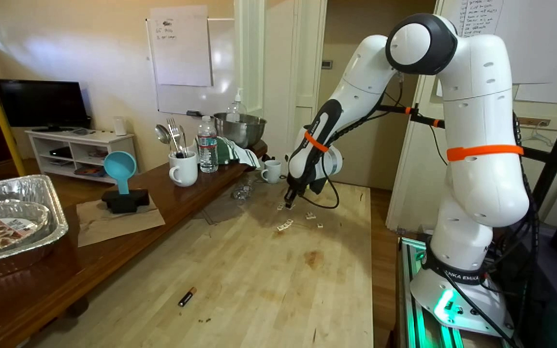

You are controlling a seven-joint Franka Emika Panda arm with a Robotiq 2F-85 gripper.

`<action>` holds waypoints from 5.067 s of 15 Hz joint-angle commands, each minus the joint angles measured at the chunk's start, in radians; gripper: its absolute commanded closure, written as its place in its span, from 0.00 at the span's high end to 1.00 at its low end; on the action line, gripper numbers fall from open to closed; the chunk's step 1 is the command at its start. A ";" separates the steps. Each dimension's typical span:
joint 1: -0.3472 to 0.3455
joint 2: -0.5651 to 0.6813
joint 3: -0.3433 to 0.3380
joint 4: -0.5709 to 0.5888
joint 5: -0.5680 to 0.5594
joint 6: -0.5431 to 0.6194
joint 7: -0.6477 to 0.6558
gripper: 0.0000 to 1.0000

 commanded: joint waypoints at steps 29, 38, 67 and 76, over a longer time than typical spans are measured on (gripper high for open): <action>-0.166 -0.218 0.074 -0.253 -0.477 -0.058 0.091 0.00; -0.159 -0.161 0.089 -0.229 -0.482 -0.049 0.105 0.00; -0.037 -0.108 0.310 -0.141 -0.247 -0.241 0.284 0.00; -0.035 -0.138 0.323 -0.132 -0.203 -0.240 0.318 0.00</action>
